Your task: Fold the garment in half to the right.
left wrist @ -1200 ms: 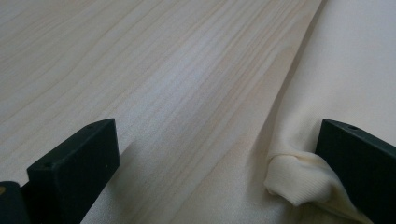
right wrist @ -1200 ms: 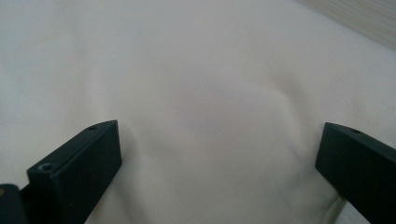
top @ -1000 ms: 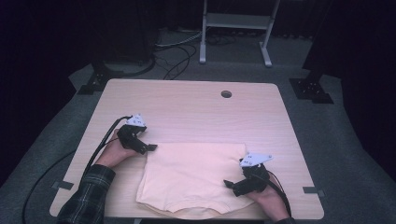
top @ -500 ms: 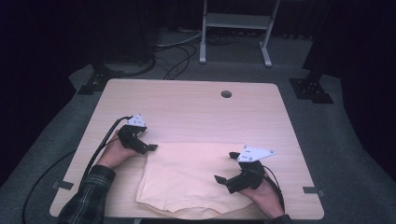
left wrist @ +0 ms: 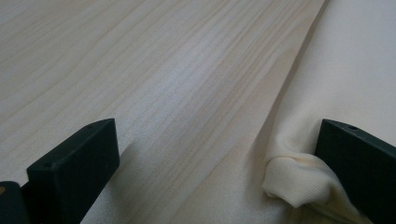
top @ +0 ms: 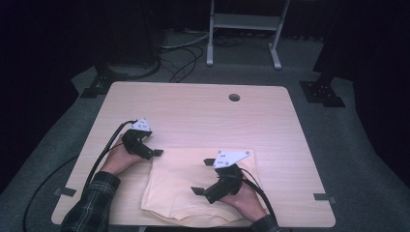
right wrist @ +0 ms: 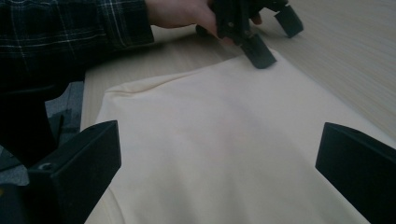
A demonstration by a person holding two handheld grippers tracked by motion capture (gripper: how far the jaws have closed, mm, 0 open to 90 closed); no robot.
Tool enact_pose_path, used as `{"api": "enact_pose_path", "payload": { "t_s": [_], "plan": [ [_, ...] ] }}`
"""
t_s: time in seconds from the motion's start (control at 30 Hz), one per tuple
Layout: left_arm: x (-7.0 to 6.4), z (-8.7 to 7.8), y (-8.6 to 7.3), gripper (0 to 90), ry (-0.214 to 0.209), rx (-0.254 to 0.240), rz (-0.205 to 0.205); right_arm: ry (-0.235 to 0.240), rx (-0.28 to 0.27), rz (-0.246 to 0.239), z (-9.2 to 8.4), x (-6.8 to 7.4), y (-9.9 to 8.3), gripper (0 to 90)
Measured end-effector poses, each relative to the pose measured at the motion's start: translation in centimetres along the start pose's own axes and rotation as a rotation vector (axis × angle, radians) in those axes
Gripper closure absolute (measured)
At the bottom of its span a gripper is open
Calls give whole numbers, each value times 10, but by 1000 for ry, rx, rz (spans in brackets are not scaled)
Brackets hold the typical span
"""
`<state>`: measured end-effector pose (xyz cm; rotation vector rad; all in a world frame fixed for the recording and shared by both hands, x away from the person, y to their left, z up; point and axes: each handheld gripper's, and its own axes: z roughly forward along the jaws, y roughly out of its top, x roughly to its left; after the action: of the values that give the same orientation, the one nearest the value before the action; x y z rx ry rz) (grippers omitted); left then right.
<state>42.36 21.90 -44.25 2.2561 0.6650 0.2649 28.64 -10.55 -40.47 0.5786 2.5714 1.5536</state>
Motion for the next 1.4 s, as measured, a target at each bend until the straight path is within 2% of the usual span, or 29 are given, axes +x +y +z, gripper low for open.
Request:
{"api": "enact_pose_path", "payload": {
  "t_s": [0.1,0.27,0.47,0.8,1.17,1.4],
  "plan": [
    [0,0,0,0,0,2,3,16,17,-32,14,7,7,0],
    [1,-1,0,0,-1,7,7,58,5,-48,33,18,14,5],
    [1,-1,0,0,-3,6,8,100,28,-74,59,33,17,5],
    [1,0,0,0,-4,6,8,174,55,-104,92,52,22,15],
    [1,-1,0,0,-7,5,9,243,83,-126,115,65,25,66],
    [1,0,0,0,-8,4,10,282,90,-139,121,70,25,183]
  ]
}}
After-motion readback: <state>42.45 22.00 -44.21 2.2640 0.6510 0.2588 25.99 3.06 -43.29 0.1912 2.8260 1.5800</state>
